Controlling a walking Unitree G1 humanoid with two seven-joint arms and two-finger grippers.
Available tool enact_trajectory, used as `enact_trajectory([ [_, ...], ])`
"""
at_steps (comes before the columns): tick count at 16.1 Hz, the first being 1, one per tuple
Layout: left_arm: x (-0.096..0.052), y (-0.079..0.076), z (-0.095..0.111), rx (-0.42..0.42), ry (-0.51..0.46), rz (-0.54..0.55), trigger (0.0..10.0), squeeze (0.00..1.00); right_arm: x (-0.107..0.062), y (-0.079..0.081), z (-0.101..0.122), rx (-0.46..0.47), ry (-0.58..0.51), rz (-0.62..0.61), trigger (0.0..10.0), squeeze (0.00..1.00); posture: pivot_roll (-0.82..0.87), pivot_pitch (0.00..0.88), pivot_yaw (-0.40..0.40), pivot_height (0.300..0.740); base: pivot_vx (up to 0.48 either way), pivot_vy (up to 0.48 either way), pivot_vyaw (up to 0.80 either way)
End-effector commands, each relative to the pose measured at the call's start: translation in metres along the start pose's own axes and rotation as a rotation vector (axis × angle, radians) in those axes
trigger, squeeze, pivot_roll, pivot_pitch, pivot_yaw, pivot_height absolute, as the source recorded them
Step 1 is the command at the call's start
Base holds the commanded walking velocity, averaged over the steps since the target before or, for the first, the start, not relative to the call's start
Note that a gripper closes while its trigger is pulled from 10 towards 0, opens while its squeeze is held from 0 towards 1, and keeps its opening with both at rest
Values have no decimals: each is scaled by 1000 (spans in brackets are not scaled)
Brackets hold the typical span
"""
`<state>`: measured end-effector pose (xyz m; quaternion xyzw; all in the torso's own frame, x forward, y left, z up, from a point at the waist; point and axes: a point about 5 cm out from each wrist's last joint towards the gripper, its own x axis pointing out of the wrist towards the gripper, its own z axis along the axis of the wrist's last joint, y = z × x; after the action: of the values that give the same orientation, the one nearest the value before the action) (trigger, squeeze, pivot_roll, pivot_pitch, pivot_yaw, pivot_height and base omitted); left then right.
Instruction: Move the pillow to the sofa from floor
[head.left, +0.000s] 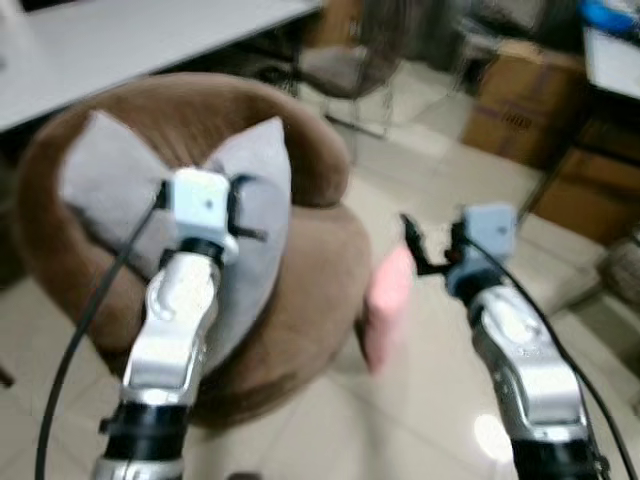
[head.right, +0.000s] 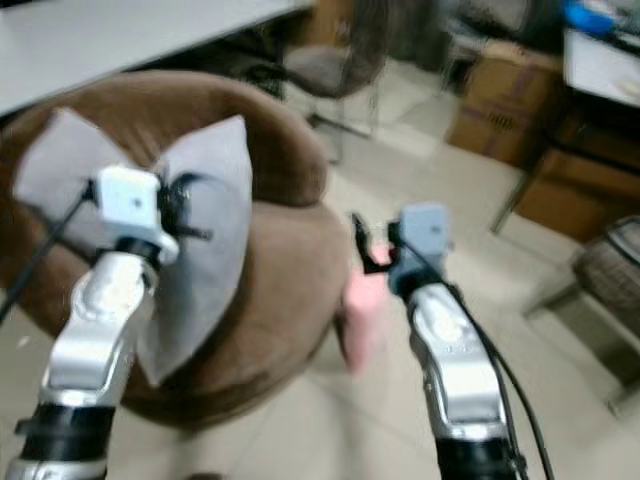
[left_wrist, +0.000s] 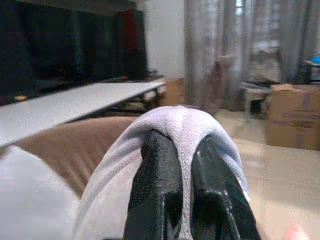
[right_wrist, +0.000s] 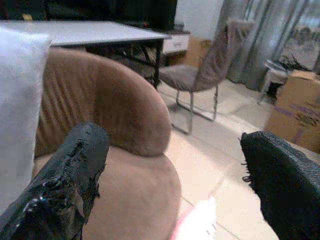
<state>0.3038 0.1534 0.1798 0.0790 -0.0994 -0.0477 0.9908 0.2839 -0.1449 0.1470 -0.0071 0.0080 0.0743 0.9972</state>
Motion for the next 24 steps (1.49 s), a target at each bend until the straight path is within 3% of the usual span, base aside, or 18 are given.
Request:
enact_trajectory([
  [1,3,6,11,17,-49,12,10000,0,3,3,3,18,-9,-1,10000,0,105,0,-52,740,428,0,0],
  [11,8,-3,13,-3,-50,-43,10000,0,4,0,3,-1,-5,7,10000,0,110,0,-55,740,429,0,0],
  [15,14,-28,17,-70,-52,-181,10000,0,4,-6,2,-6,-5,-16,10000,0,108,0,-56,740,172,0,0],
  [18,33,-45,22,-122,-66,-232,10000,0,4,-8,2,-15,-2,-21,10000,0,105,0,-55,740,0,0,0],
  [22,53,-53,21,-97,-47,-248,10000,0,4,-12,2,-24,1,-31,10000,0,105,0,-55,740,0,0,0],
  [24,64,-61,20,-23,-35,-301,10000,0,3,-13,1,-28,10,-33,10000,0,85,0,-31,740,0,0,0],
])
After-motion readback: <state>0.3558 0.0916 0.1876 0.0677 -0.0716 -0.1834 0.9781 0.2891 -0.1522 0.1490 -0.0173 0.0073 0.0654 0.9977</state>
